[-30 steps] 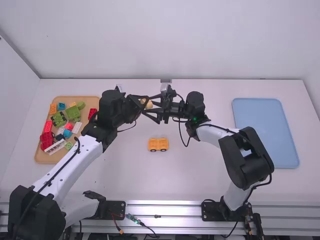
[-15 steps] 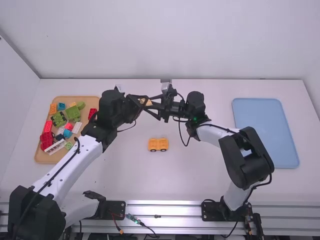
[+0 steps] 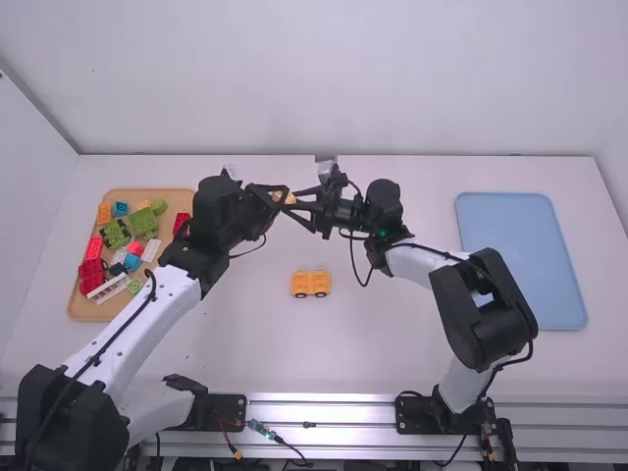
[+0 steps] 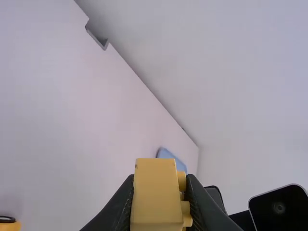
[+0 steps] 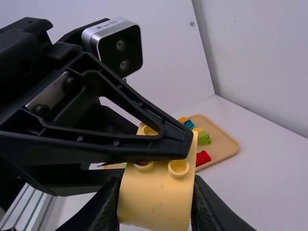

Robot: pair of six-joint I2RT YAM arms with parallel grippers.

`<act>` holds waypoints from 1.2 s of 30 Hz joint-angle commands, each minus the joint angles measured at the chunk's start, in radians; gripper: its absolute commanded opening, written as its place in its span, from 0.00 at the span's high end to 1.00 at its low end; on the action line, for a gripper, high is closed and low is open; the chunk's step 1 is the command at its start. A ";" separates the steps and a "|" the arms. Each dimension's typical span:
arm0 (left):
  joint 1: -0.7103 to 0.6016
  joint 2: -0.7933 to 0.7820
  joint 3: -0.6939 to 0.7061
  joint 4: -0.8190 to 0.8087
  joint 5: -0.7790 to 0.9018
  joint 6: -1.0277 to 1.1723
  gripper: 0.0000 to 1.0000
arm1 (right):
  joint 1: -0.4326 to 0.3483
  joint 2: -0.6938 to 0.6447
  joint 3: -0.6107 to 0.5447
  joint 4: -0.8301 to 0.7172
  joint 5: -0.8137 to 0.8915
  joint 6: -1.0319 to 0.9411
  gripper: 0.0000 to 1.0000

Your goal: Assemble lego blocks to make yellow taxi

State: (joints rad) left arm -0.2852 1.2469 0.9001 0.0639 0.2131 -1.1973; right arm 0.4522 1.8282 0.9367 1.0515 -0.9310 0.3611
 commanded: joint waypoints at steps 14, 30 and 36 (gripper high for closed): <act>0.003 -0.019 0.002 -0.014 0.031 -0.023 0.29 | 0.006 0.010 0.025 0.019 -0.037 -0.026 0.67; 0.005 -0.060 0.003 0.022 -0.113 0.095 0.01 | -0.105 0.010 0.025 -0.109 -0.002 -0.076 0.68; 0.005 -0.103 0.003 -0.052 -0.233 0.116 0.01 | -0.190 0.010 0.025 -0.326 0.158 -0.165 0.67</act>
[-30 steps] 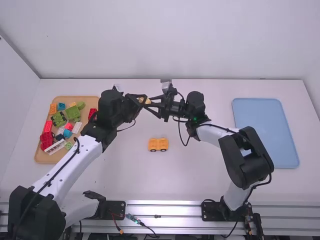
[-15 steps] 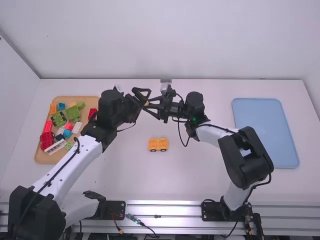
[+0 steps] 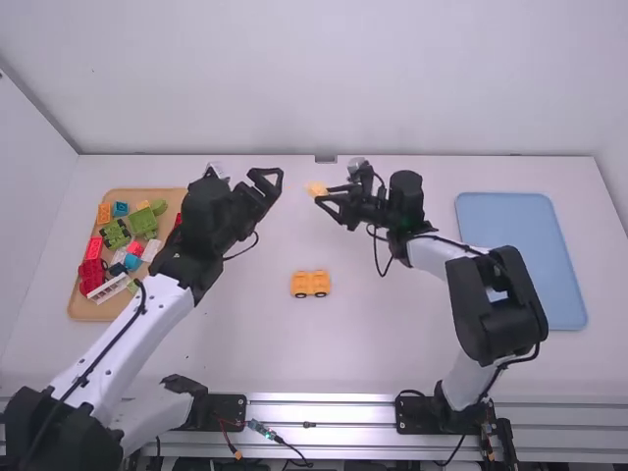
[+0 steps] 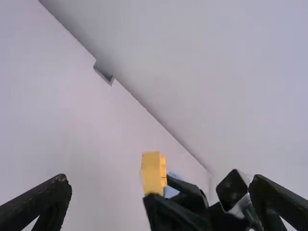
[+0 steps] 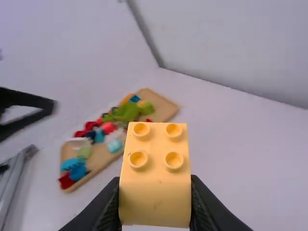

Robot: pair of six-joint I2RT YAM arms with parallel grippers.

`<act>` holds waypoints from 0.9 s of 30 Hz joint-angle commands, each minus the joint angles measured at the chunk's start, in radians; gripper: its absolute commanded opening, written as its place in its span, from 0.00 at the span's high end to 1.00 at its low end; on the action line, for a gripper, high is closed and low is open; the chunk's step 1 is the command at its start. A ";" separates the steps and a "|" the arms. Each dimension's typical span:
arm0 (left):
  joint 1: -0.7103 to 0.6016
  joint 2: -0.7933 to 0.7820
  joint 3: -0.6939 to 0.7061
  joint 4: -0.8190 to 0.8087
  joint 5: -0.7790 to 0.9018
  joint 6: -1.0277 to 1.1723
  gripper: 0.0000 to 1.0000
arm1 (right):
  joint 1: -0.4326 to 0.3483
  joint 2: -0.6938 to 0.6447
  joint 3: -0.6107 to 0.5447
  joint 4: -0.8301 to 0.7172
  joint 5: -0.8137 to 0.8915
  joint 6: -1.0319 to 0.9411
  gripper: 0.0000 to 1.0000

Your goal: Assemble lego blocks to make yellow taxi

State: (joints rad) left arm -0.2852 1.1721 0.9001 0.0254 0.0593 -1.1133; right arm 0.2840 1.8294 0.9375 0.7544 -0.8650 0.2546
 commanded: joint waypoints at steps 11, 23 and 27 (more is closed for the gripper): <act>0.005 -0.023 0.002 -0.054 -0.215 0.084 0.01 | -0.029 -0.071 0.024 -0.401 0.439 -0.177 0.79; 0.005 0.016 0.002 -0.069 -0.275 0.123 0.01 | 0.015 -0.321 -0.151 -0.605 0.709 -0.080 0.74; 0.004 0.026 0.002 -0.070 -0.330 0.122 0.01 | 0.011 -0.390 -0.213 -0.655 0.710 -0.045 0.74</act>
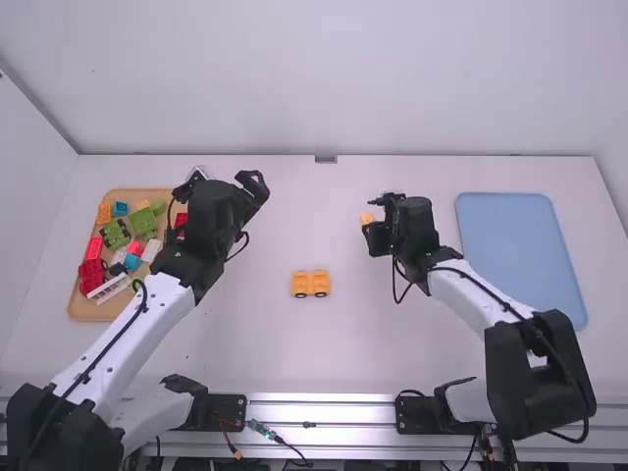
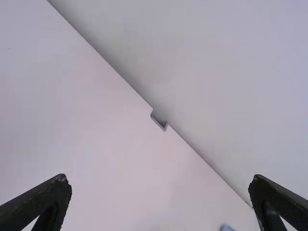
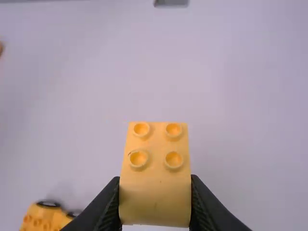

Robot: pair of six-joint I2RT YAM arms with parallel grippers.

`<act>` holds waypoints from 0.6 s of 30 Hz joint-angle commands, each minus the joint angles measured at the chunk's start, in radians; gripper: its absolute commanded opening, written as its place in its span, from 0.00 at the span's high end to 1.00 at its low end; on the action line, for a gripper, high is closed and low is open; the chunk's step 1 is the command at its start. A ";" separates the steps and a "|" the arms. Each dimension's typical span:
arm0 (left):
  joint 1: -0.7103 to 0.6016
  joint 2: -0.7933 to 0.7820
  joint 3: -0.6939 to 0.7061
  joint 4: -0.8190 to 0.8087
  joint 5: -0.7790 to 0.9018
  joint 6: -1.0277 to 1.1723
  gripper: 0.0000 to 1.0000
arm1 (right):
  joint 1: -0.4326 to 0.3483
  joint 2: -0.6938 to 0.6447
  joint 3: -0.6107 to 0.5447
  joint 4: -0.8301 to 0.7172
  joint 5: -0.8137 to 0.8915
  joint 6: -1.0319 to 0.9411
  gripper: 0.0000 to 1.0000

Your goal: Assemble lego blocks to make yellow taxi

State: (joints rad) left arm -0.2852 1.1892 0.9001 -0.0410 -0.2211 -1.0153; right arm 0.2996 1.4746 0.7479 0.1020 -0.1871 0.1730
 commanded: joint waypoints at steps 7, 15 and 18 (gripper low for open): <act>0.004 0.026 0.002 -0.002 -0.061 0.025 0.01 | 0.068 -0.104 -0.198 0.026 0.132 0.127 0.75; 0.005 0.037 0.002 -0.022 -0.057 0.065 0.01 | 0.149 -0.099 -0.295 0.116 0.198 0.182 0.70; 0.004 0.037 0.002 -0.036 -0.058 0.065 0.01 | 0.159 -0.080 -0.303 0.117 0.211 0.197 0.70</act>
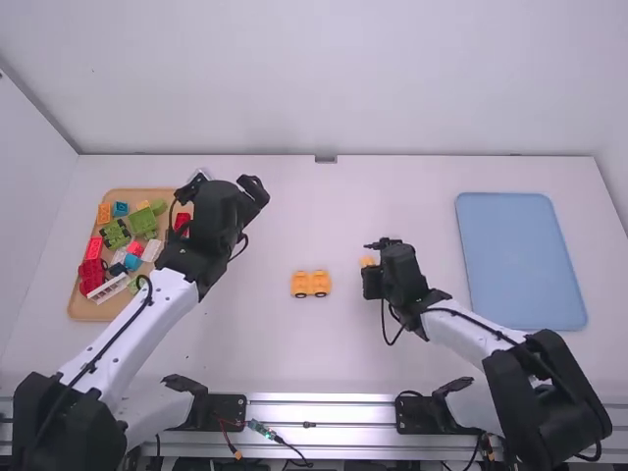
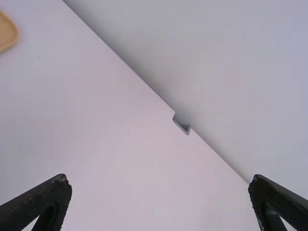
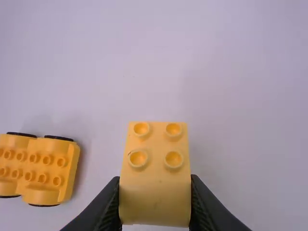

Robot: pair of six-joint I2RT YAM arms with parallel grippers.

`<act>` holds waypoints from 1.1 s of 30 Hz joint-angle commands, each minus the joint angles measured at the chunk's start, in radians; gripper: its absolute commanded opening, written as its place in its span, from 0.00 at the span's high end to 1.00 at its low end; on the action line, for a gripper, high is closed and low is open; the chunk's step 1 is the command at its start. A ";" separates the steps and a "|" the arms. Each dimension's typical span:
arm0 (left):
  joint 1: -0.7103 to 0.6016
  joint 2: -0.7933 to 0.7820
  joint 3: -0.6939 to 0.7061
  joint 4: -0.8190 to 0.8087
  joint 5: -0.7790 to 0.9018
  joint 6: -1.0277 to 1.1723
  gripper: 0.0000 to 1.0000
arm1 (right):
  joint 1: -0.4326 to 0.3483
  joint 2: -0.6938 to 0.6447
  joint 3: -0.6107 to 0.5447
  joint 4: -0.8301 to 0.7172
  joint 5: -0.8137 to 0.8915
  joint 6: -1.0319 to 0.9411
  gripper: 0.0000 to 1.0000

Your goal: Assemble lego blocks to make yellow taxi

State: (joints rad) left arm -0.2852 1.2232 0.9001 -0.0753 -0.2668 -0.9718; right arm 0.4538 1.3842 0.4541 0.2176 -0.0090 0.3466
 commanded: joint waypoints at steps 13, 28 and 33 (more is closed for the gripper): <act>0.004 0.003 0.002 -0.013 -0.012 0.014 0.01 | 0.005 0.144 -0.009 -0.011 0.036 0.076 0.70; 0.004 0.003 0.002 -0.013 -0.012 0.014 0.01 | 0.005 0.153 -0.013 -0.023 0.034 0.073 0.51; 0.005 0.003 0.002 -0.013 -0.012 0.022 0.01 | 0.005 0.152 0.002 -0.059 0.033 0.075 0.22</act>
State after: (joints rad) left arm -0.2852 1.2228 0.9001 -0.0895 -0.2668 -0.9672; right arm 0.4545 1.5269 0.4534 0.1761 0.0113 0.4168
